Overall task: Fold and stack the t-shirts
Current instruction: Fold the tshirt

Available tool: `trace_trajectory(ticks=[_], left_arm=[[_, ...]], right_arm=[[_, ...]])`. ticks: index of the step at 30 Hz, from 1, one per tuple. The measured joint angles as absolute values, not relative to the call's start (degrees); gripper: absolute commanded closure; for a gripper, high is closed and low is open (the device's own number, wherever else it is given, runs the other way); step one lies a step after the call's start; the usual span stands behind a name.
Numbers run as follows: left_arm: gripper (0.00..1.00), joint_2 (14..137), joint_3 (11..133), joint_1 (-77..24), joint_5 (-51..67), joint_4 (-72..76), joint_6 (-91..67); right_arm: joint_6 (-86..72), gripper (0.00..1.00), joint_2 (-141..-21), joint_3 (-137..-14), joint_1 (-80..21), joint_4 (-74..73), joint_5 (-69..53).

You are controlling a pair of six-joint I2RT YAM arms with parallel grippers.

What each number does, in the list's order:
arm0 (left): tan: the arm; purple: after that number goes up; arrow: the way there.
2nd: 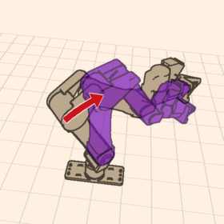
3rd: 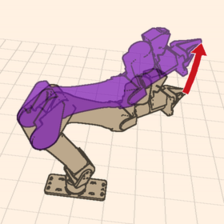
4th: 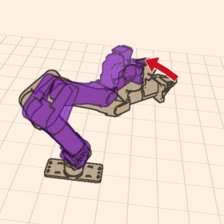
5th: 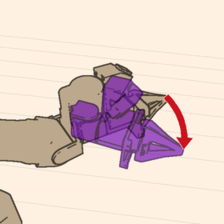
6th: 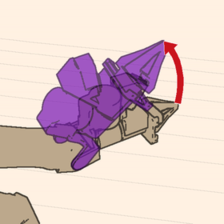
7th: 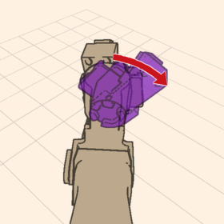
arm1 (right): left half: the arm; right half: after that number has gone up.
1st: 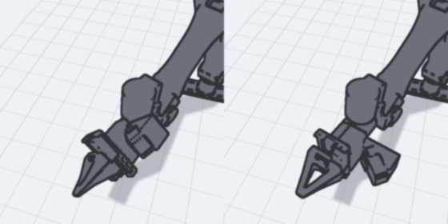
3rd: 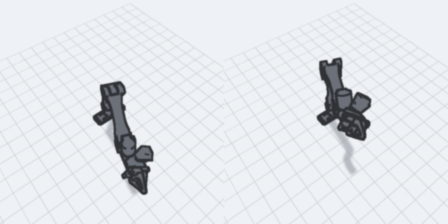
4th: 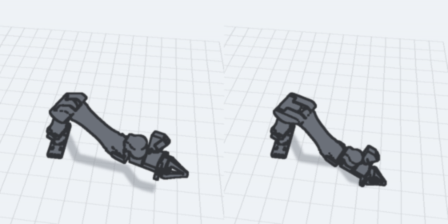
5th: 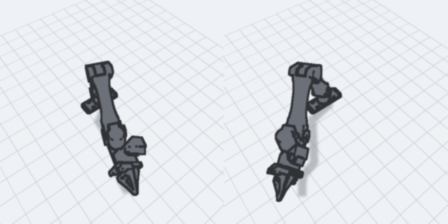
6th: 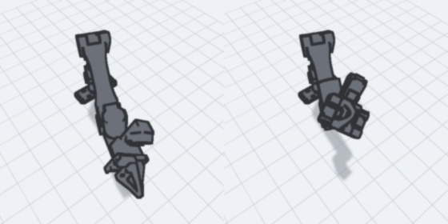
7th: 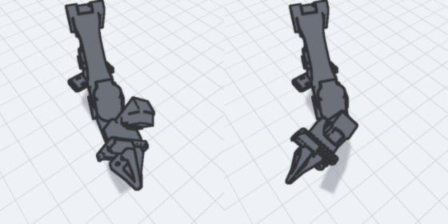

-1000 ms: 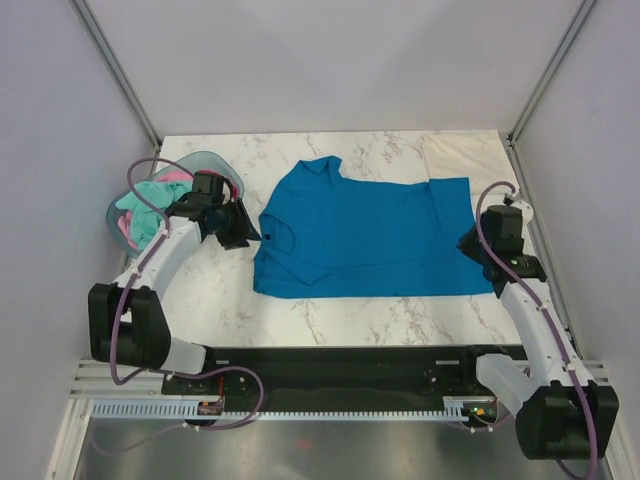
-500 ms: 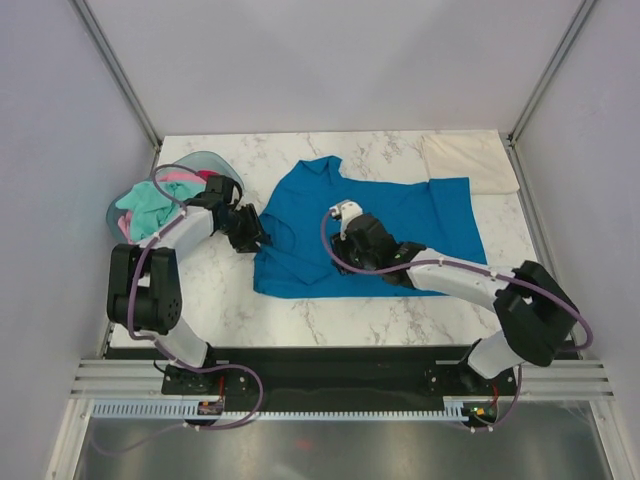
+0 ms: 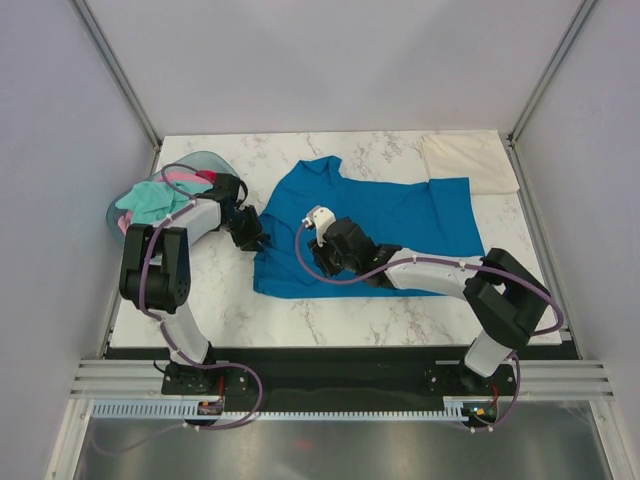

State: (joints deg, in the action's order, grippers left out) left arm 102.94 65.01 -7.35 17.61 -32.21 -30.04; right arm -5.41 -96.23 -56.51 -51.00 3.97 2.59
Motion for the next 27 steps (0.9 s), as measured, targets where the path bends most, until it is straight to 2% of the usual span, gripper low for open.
trace_trajectory(ticks=[10, 16, 18, 19, 21, 27], left_arm=[[0.78, 104.77, 67.61, -7.75, 16.64, -30.46, -30.48], [0.76, 105.38, 67.66, -8.01, 16.58, -30.26, -30.57], [0.8, 105.38, 67.66, -8.12, 16.56, -30.28, -30.59], [0.88, 105.38, 67.66, -8.12, 16.56, -30.22, -30.63], [0.98, 105.38, 67.66, -8.14, 16.49, -30.2, -30.94], [0.98, 105.38, 67.9, -8.29, 16.58, -30.26, -31.35]], right_arm=[[-5.1, 0.64, -92.84, -51.72, -51.0, 5.91, 4.47], [-5.15, 0.64, -92.01, -51.0, -51.0, 6.83, 5.48], [-5.15, 0.64, -91.85, -51.0, -51.0, 6.94, 5.72], [-5.17, 0.64, -91.77, -51.0, -51.0, 6.96, 5.87], [-5.26, 0.64, -91.74, -51.0, -51.0, 6.98, 6.04], [-5.56, 0.64, -91.72, -51.0, -51.0, 7.01, 6.55]])
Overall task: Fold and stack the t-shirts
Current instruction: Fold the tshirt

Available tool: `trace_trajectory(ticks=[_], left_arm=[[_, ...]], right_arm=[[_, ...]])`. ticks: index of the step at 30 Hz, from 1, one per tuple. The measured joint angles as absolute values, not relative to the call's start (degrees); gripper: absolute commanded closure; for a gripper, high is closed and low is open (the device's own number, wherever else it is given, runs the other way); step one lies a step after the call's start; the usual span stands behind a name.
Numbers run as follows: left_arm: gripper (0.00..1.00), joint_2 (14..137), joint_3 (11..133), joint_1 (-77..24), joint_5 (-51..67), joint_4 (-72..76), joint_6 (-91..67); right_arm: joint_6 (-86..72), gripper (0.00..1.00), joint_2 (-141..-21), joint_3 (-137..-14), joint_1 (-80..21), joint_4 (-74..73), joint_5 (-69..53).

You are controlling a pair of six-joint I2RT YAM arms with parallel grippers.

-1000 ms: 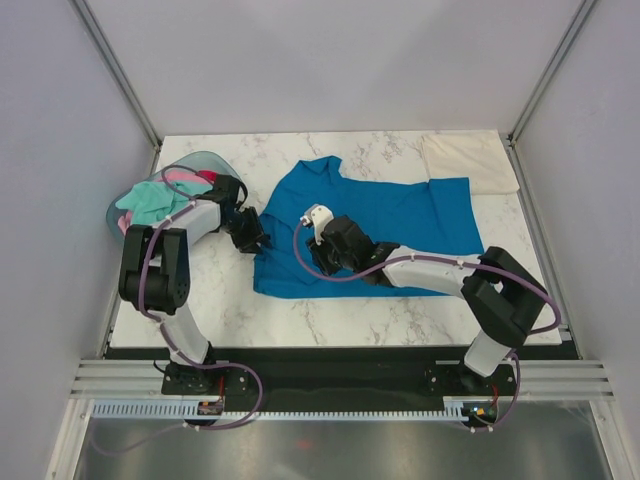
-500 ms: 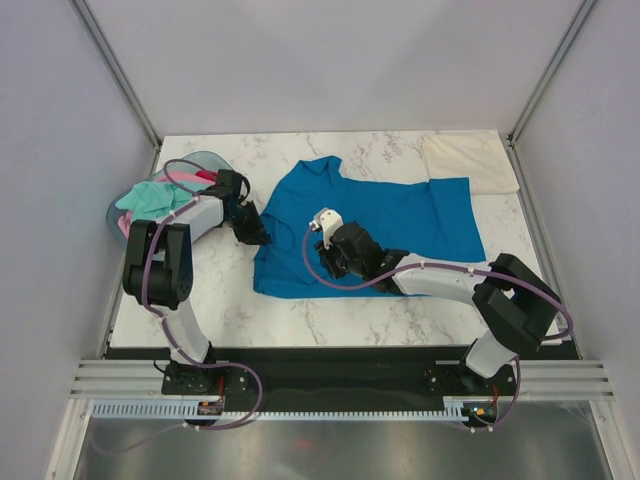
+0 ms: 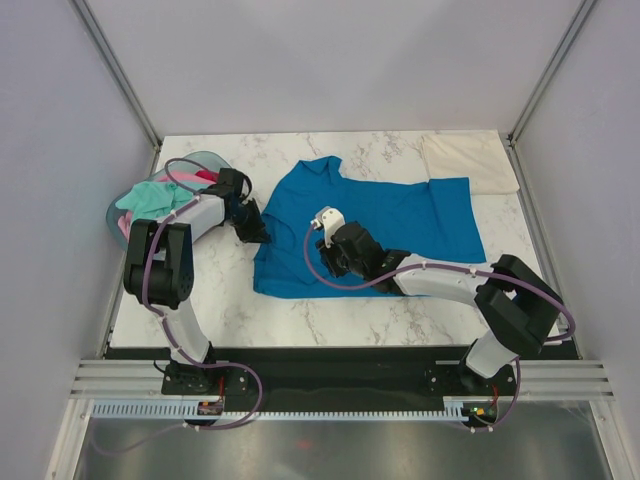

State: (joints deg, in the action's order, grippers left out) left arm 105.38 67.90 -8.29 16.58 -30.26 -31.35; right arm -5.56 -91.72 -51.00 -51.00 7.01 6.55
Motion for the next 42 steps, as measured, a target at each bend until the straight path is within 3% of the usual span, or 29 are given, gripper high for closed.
trace_trajectory(ticks=[17, 36, 38, 40, 42], left_arm=[[0.98, 105.86, 79.72, -12.1, 19.66, -29.63, -31.73], [0.98, 111.63, 83.85, -12.8, 22.09, -28.1, -31.62], [0.91, 112.49, 84.53, -12.8, 22.79, -28.14, -31.53], [0.75, 113.23, 85.32, -12.8, 23.0, -28.25, -30.98], [0.68, 113.43, 85.89, -12.8, 22.55, -28.73, -30.39]], right_arm=[[-6.22, 0.64, -90.32, -49.17, -51.0, 8.23, 8.08], [-6.63, 0.64, -89.84, -48.86, -51.0, 8.19, 9.06], [-6.68, 0.64, -89.84, -48.86, -51.0, 8.19, 9.06], [-6.76, 0.65, -89.95, -48.9, -51.0, 8.19, 8.99], [-6.85, 0.65, -90.35, -48.93, -51.0, 8.16, 8.95]])
